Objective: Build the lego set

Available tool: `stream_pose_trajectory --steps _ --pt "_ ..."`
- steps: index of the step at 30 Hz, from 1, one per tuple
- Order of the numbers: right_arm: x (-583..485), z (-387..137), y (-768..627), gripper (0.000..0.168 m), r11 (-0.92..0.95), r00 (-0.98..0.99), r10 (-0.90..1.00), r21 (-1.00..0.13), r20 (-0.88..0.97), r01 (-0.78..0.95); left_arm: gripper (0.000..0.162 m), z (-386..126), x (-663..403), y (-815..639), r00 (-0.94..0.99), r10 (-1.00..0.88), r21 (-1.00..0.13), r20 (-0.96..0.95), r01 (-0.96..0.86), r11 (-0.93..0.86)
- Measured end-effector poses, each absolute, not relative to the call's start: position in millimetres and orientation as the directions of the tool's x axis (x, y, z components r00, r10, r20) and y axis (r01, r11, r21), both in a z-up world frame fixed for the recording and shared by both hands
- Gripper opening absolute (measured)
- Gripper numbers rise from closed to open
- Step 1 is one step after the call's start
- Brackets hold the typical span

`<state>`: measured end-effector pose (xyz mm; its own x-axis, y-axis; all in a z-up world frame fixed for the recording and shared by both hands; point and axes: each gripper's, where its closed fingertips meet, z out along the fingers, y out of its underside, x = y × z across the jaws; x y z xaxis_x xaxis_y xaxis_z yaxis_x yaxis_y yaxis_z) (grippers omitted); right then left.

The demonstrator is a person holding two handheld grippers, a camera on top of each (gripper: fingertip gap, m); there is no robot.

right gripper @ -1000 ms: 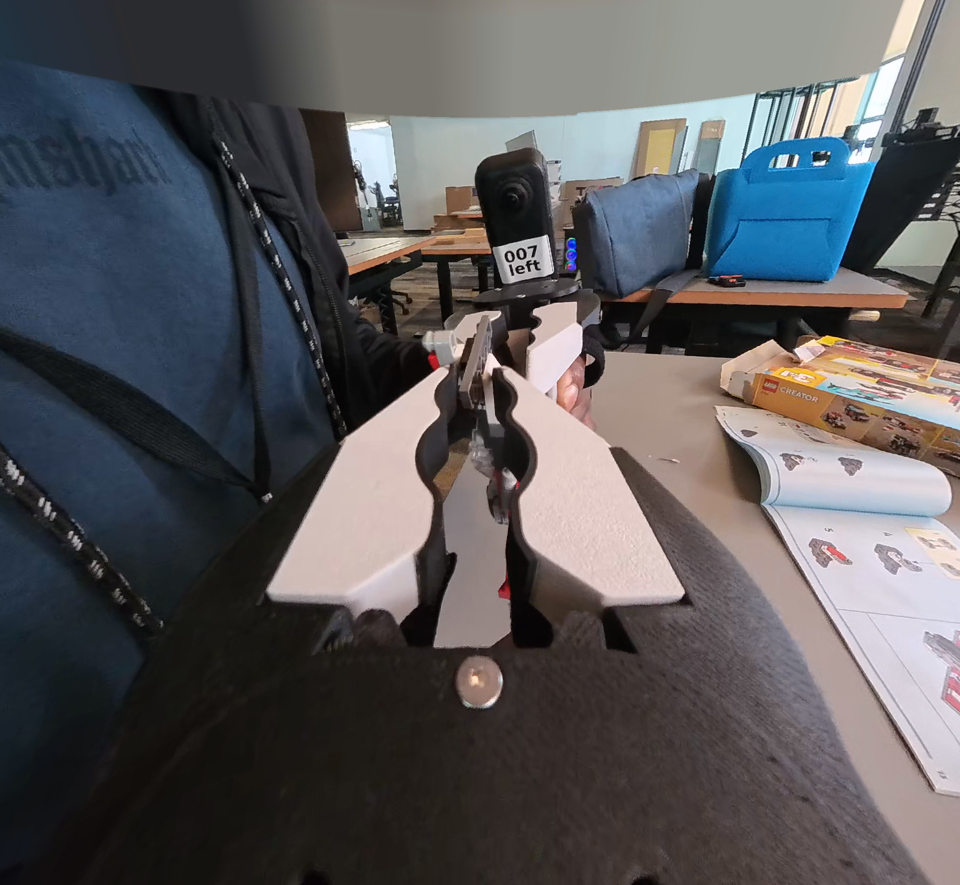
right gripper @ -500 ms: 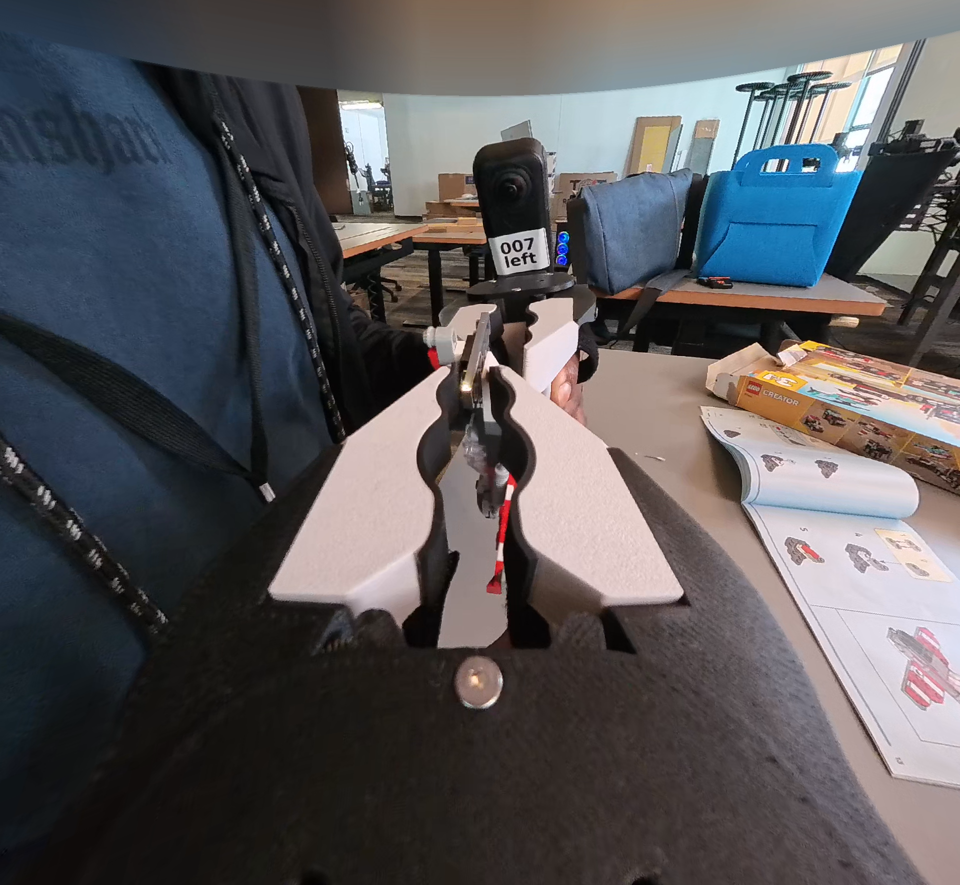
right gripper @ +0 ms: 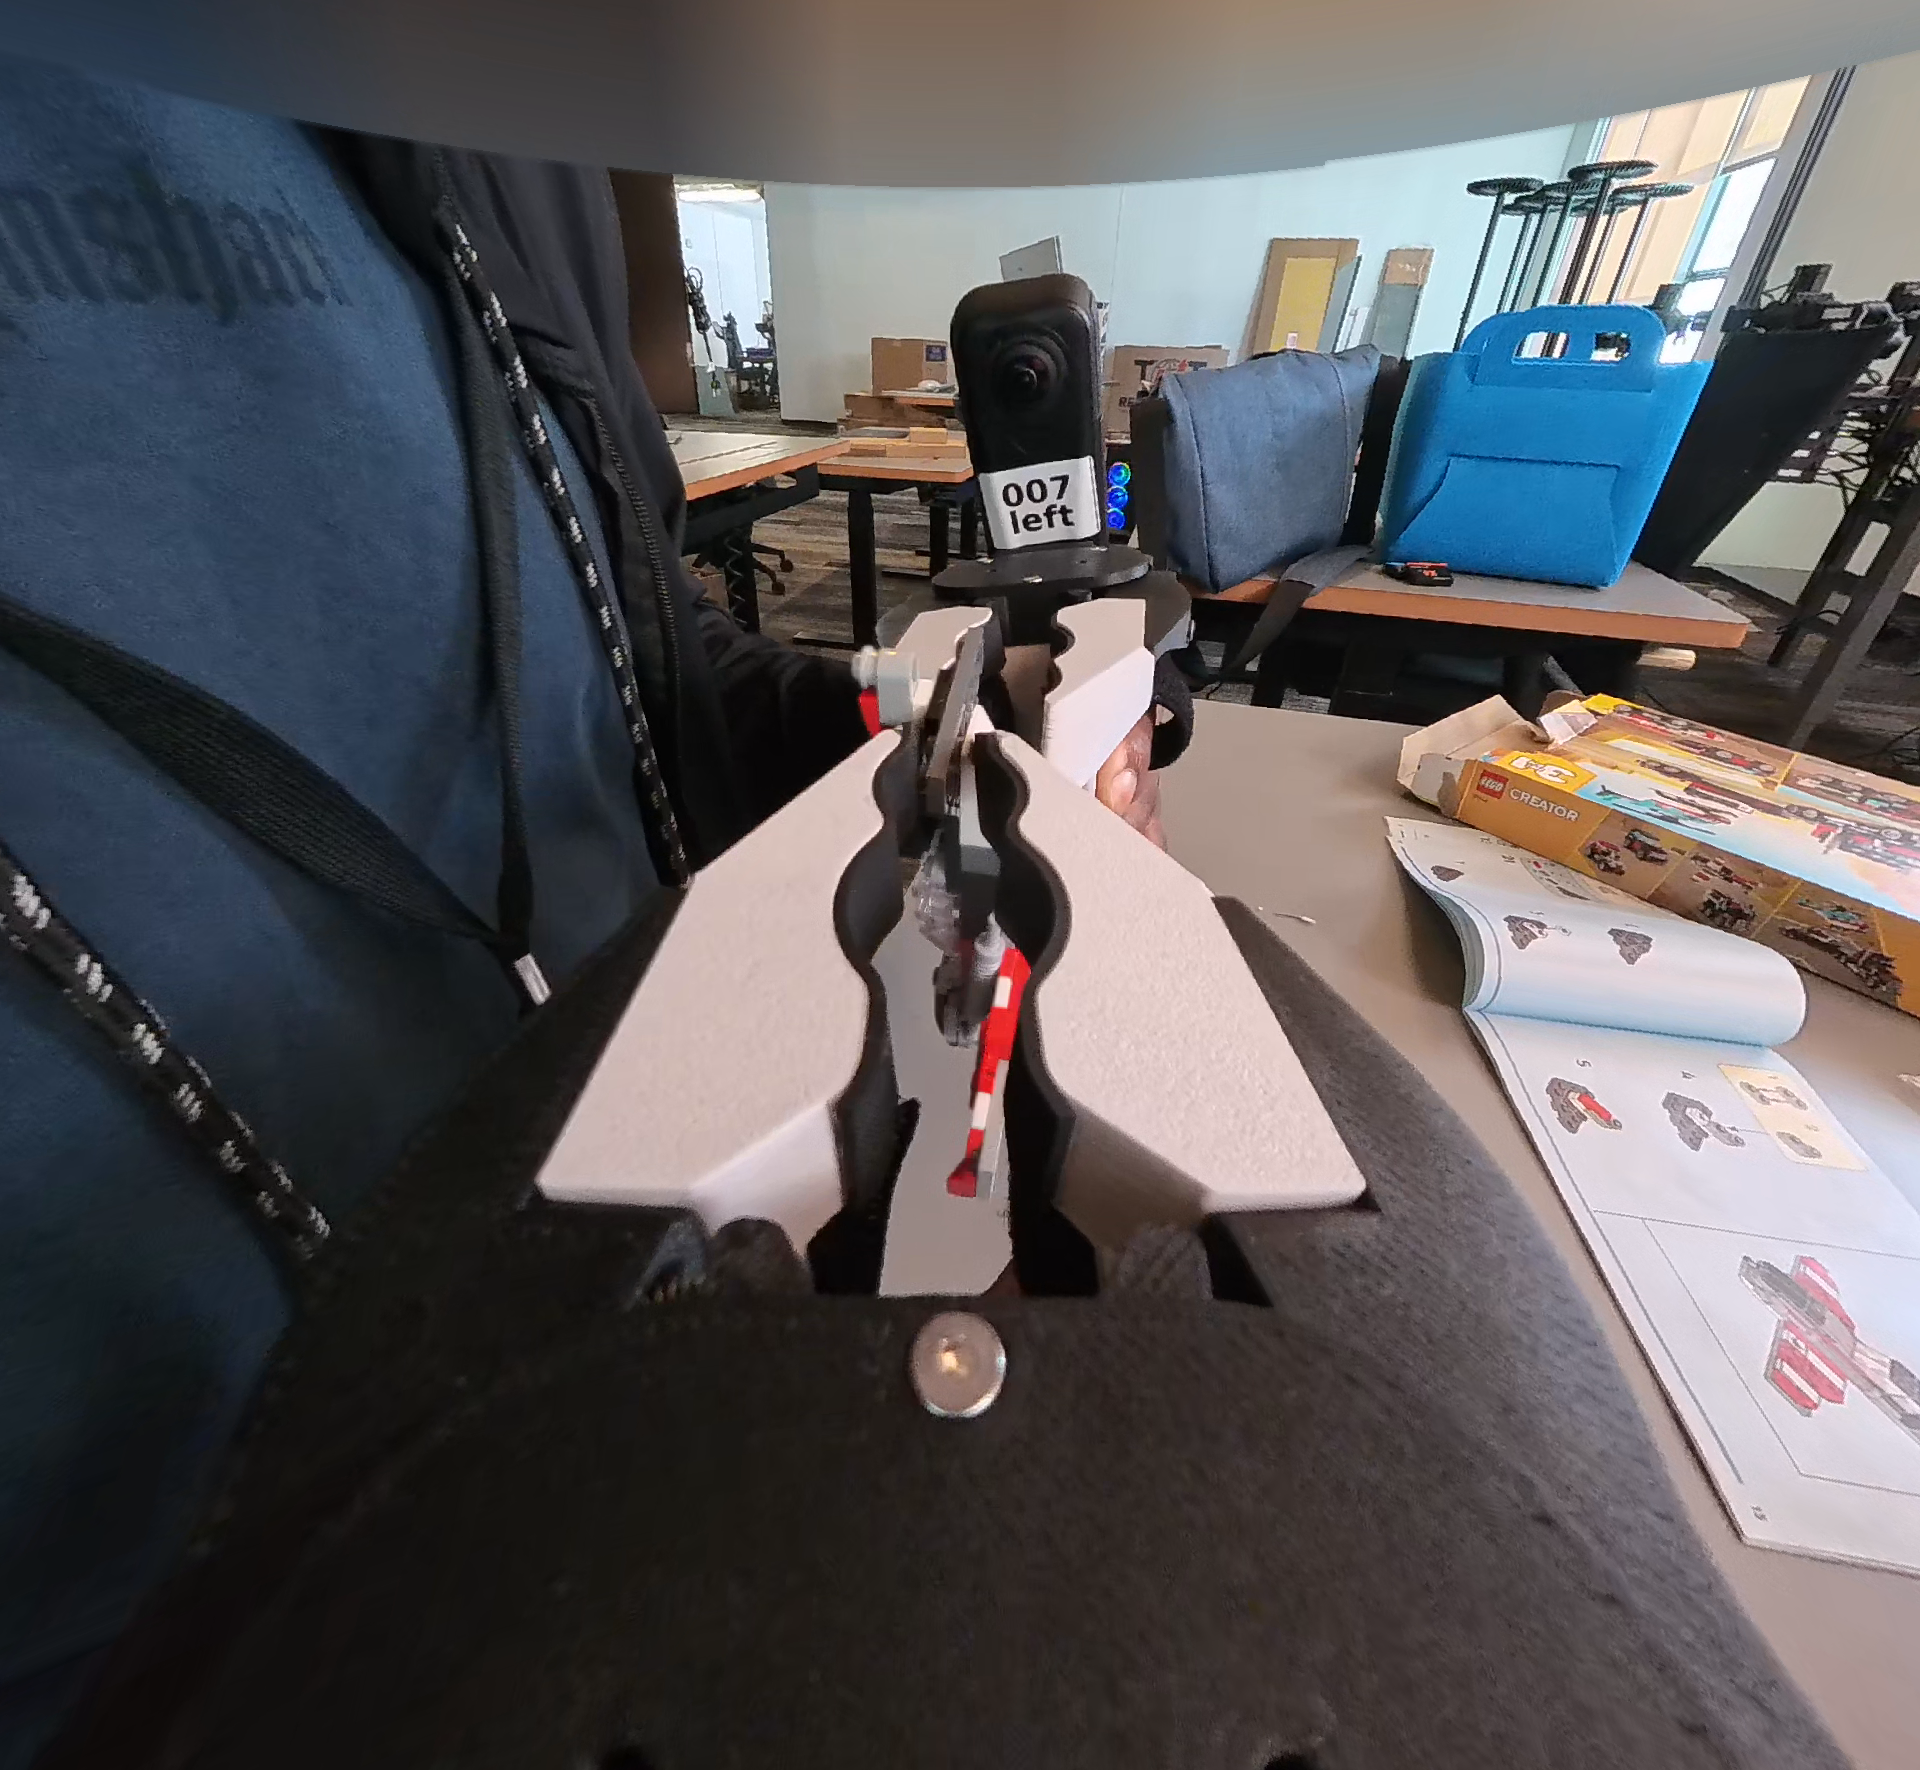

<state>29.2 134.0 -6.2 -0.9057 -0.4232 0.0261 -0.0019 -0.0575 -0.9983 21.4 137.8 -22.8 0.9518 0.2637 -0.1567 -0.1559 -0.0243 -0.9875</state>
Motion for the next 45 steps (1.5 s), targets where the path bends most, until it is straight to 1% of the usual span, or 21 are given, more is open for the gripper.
stream_pose_trajectory --steps 16,20,23,26,30,35,40,41,43,44,45 --pt "30.6 -6.3 135.2 0.01 -0.062 -0.907 -0.418 -0.998 0.044 -0.02 0.016 -23.6 23.4 139.4 0.954 0.253 -0.987 -0.16 -0.159 -0.024" --pt "29.3 -6.1 135.5 0.011 -0.066 -0.911 -0.411 -0.998 0.026 0.001 0.017 -22.7 22.3 139.7 0.954 0.258 -0.988 -0.153 -0.155 -0.014" --pt "25.7 -7.8 136.3 0.023 -0.074 -0.922 -0.388 -0.997 0.007 0.024 0.017 -21.1 22.1 140.5 0.954 0.262 -0.988 -0.149 -0.155 0.003" --pt "23.5 -8.9 137.5 0.025 -0.083 -0.929 -0.37 -0.996 -0.008 0.041 0.018 -22.4 21.0 140.7 0.953 0.27 -0.989 -0.139 -0.148 0.012" --pt "24.4 -20.6 134.2 0.028 -0.043 -0.933 -0.359 -0.998 -0.02 0.038 0.017 -20.1 20.5 140.0 0.952 0.28 -0.989 -0.121 -0.14 0.049" --pt "27.2 -30.1 129.7 0.028 -0.026 -0.934 -0.355 -0.999 -0.033 0.045 0.017 -18.9 22.3 144.7 0.949 0.287 -0.987 -0.132 -0.153 0.053" --pt "32.8 -38.3 123.5 0.023 -0.007 -0.933 -0.358 -1.0 -0.017 0.021 0.018 -19.6 22.7 149.4 0.942 0.302 -0.985 -0.144 -0.166 0.048" --pt "32.7 -38.1 123.6 0.023 -0.014 -0.934 -0.357 -1.0 -0.013 0.019 0.012 -19.5 22.8 149.9 0.942 0.304 -0.985 -0.144 -0.167 0.051" --pt "31.3 -38.0 124.2 0.023 -0.024 -0.936 -0.352 -1.0 -0.007 0.017 0.012 -19.1 22.4 149.9 0.941 0.309 -0.985 -0.14 -0.164 0.055" --pt "30.4 -38.4 124.4 0.023 -0.026 -0.937 -0.349 -1.0 -0.005 0.015 0.018 -19.4 21.8 150.3 0.94 0.312 -0.985 -0.138 -0.162 0.052" --pt "30.1 -38.4 125.0 0.023 -0.027 -0.937 -0.35 -1.0 -0.005 0.015 0.018 -19.7 21.4 150.7 0.94 0.314 -0.986 -0.136 -0.159 0.048"
